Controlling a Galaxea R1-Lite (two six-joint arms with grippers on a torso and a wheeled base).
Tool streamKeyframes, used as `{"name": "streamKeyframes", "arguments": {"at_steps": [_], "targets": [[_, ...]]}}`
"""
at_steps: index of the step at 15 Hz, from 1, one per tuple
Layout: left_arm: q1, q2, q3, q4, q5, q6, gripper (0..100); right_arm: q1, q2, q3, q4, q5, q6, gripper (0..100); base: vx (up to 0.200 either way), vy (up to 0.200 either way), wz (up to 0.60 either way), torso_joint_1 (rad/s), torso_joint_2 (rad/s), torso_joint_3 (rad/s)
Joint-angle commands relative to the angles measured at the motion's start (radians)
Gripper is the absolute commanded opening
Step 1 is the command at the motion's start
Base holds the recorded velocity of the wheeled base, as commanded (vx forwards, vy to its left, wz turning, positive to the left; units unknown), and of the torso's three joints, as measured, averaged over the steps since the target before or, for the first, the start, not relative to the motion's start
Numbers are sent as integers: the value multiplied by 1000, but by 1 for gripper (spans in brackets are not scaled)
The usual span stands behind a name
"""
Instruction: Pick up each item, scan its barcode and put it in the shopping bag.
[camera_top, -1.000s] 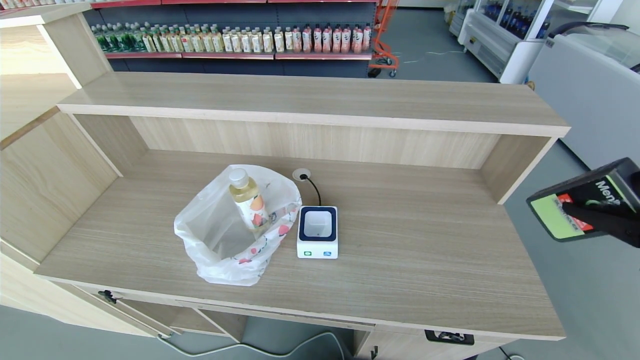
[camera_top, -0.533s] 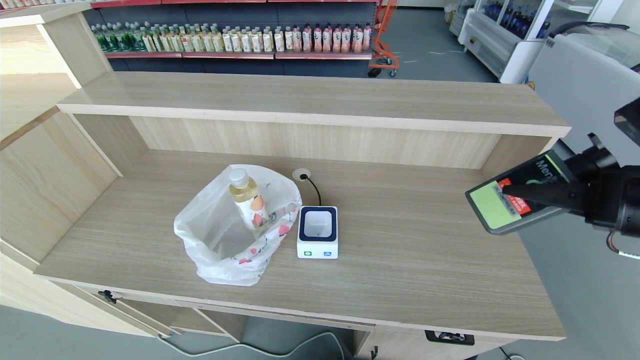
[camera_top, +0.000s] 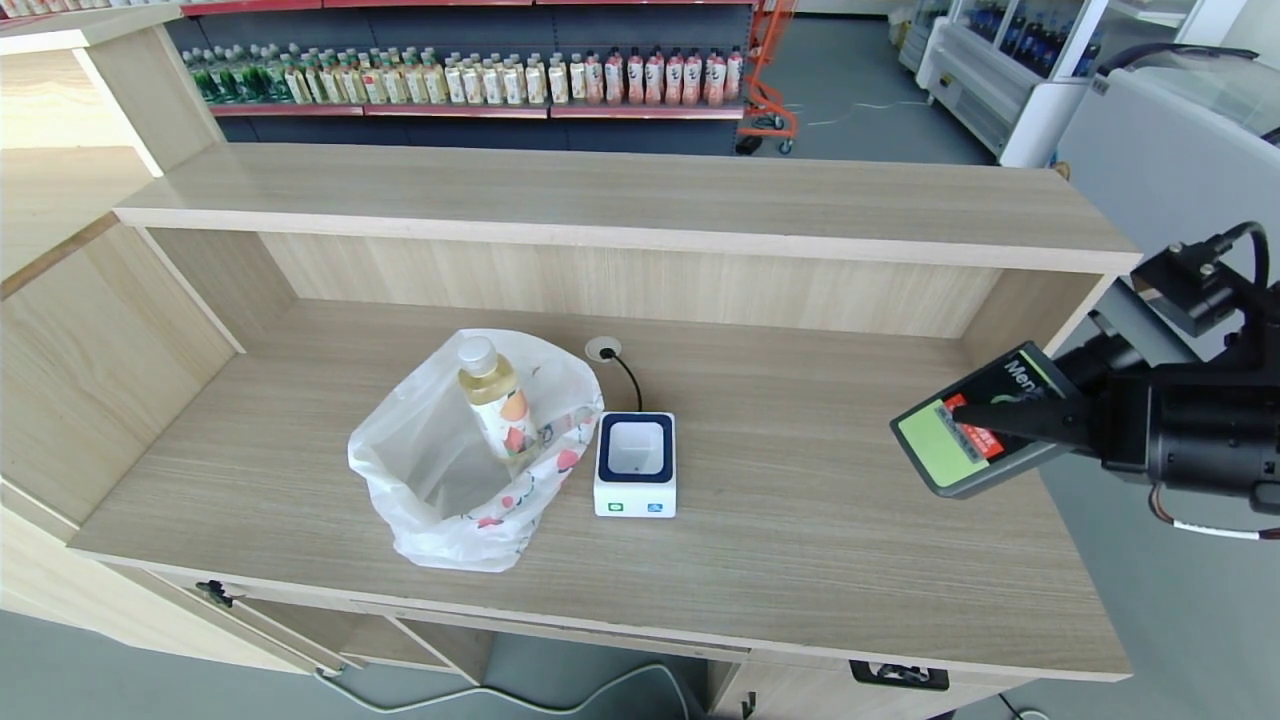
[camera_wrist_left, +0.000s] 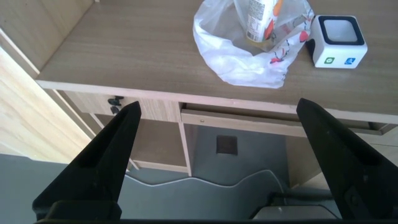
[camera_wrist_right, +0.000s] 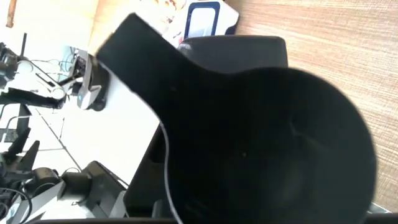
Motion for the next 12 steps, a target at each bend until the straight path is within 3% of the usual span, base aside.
{"name": "streamKeyframes", "arguments": {"at_steps": [1, 4, 8, 12], "targets": [[0, 0, 0, 0, 0, 0, 100, 11, 5, 1, -2, 1, 1, 0, 0, 0, 0, 0, 0, 0], [0, 0, 0, 0, 0, 0, 100, 65, -35, 38, -15, -4, -1, 0, 0, 0, 0, 0, 0, 0], [0, 0, -1, 0, 0, 0, 100, 72, -23, 37, -62, -14, -4, 0, 0, 200, 0, 0, 0, 0], [0, 0, 0, 0, 0, 0, 100, 83, 5, 64, -108, -122, -9, 0, 0, 200, 0, 7, 4, 0]]}}
